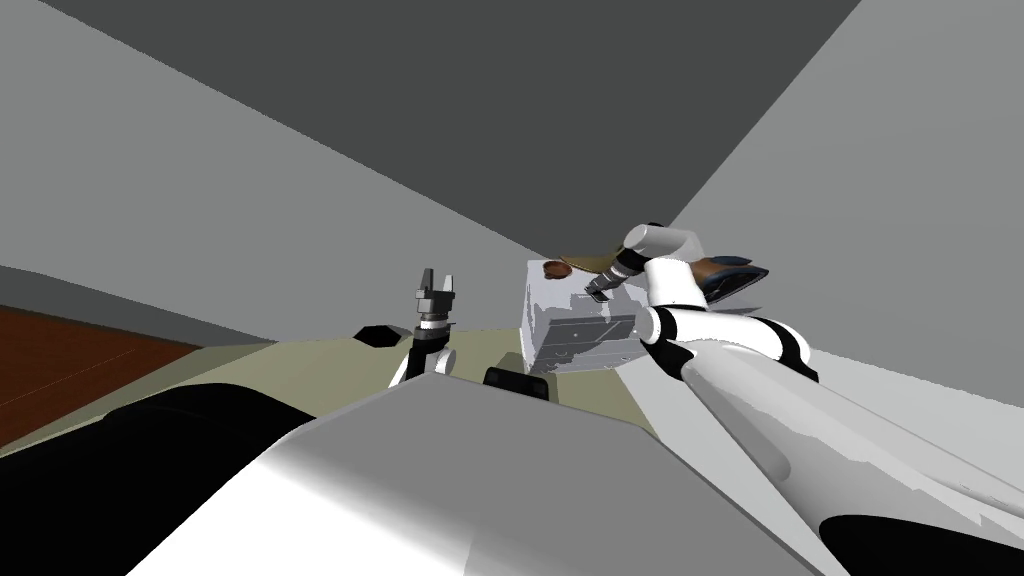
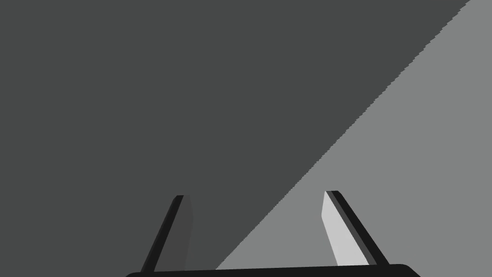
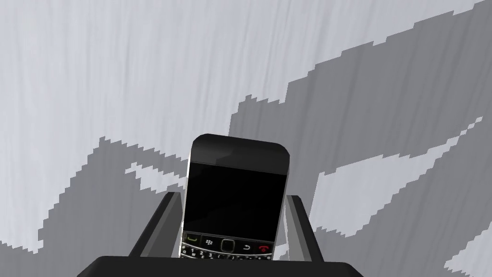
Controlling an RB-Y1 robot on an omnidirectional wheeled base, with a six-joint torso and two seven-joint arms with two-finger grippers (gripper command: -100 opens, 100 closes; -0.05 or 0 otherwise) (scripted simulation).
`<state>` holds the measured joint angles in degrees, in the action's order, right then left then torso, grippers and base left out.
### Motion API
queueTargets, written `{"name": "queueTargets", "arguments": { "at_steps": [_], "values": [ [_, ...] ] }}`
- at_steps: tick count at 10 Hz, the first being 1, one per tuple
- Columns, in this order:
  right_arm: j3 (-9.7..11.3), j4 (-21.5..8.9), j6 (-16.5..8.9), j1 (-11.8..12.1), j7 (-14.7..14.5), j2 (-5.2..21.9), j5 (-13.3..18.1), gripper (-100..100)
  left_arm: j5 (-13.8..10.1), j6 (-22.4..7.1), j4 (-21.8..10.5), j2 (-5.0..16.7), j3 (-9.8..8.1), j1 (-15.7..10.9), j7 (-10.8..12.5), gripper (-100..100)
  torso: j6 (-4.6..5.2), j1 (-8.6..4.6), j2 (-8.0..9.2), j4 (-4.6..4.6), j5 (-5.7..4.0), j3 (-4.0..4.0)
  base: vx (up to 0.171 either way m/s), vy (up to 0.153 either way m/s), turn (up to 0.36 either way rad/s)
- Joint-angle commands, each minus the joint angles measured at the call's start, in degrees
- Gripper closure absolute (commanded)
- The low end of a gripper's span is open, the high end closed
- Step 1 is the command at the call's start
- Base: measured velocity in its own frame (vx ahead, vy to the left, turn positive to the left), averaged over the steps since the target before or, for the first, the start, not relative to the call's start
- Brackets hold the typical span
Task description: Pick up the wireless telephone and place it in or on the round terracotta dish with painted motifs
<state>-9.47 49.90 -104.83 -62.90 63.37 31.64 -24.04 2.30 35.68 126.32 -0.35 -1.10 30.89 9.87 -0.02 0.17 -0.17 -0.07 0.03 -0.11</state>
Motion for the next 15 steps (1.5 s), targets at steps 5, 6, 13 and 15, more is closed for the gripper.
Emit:
{"name": "queueTargets", "arguments": {
  "at_steps": [5, 6, 13, 15],
  "values": [
    [-1.76, 2.96, 1.06, -5.01, 0.83, 2.65, -0.13, 100, 0.00, 0.00, 0.00, 0.00, 0.00, 0.00, 0.00, 0, 0.02, 0.22, 0.31, 0.16, 0.11, 0.24, -0.013, 0.060, -0.045],
    [-2.72, 4.20, 1.48, -7.00, 1.47, 3.93, -0.17, 100, 0.00, 0.00, 0.00, -0.01, 0.00, 0.00, 0.00, 0, 0.03, 0.27, 0.38, 0.19, 0.14, 0.28, -0.049, 0.122, -0.146],
    [-5.90, 8.05, 2.28, -13.04, 4.70, 8.09, -0.33, 100, 0.00, 0.00, 0.00, -0.01, 0.01, 0.00, 0.00, 0, 0.13, 0.68, 0.54, 0.26, 0.23, 0.40, -0.038, 0.142, -0.099],
    [-6.55, 8.86, 2.37, -14.33, 5.73, 8.96, -0.37, 100, 0.00, 0.00, 0.00, -0.01, 0.01, -0.01, 0.00, 0, 0.10, 0.43, 0.53, 0.20, 0.16, 0.36, -0.040, 0.098, -0.036]
  ]
}}
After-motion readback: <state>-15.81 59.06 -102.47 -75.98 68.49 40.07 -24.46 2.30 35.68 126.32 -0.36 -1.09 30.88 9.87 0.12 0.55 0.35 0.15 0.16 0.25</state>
